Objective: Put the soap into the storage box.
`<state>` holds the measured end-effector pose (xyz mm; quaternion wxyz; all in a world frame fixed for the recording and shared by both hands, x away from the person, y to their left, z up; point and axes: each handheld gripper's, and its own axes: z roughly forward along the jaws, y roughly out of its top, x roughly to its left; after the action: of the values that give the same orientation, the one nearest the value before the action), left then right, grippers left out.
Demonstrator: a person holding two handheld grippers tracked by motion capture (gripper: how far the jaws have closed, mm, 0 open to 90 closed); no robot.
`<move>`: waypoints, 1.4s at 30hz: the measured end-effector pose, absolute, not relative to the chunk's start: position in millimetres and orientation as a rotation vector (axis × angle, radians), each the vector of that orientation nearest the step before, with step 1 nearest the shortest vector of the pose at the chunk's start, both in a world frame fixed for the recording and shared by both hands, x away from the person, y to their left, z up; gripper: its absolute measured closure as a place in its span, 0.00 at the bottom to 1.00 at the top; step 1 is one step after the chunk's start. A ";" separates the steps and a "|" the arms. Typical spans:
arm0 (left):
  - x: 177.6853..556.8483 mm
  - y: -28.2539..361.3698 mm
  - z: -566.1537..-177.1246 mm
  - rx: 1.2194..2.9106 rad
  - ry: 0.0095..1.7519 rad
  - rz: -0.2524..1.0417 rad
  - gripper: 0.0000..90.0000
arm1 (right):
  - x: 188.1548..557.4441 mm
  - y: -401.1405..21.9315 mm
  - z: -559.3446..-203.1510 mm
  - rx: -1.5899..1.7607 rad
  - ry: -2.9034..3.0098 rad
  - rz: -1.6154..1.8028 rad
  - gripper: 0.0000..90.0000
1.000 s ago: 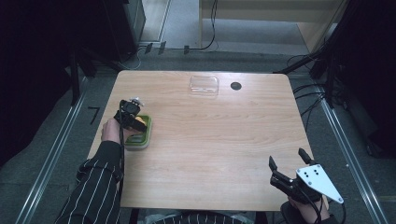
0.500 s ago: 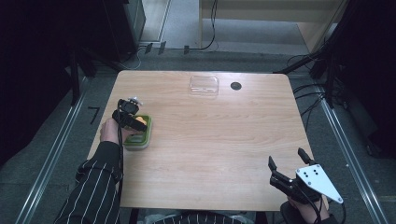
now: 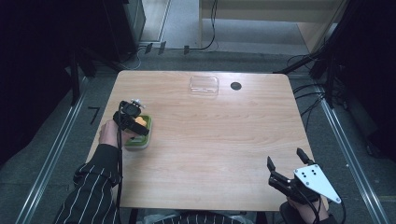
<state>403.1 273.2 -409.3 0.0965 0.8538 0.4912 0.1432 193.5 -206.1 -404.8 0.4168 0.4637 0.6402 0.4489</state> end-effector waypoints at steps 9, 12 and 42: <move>387.2 273.0 -408.8 2.576 1.414 0.370 0.12 | 193.3 -206.7 -404.8 1.169 1.599 1.131 0.15; 379.9 271.8 -408.3 2.595 1.394 0.365 0.12 | 193.3 -206.9 -404.7 1.171 1.598 1.132 0.15; 317.9 253.4 -415.5 2.730 1.250 0.353 0.08 | 192.9 -206.8 -404.6 1.169 1.596 1.132 0.15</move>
<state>317.9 253.4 -415.5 0.0591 0.9014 0.4128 0.1164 192.9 -206.8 -404.6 0.4179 0.4660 0.6362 0.4511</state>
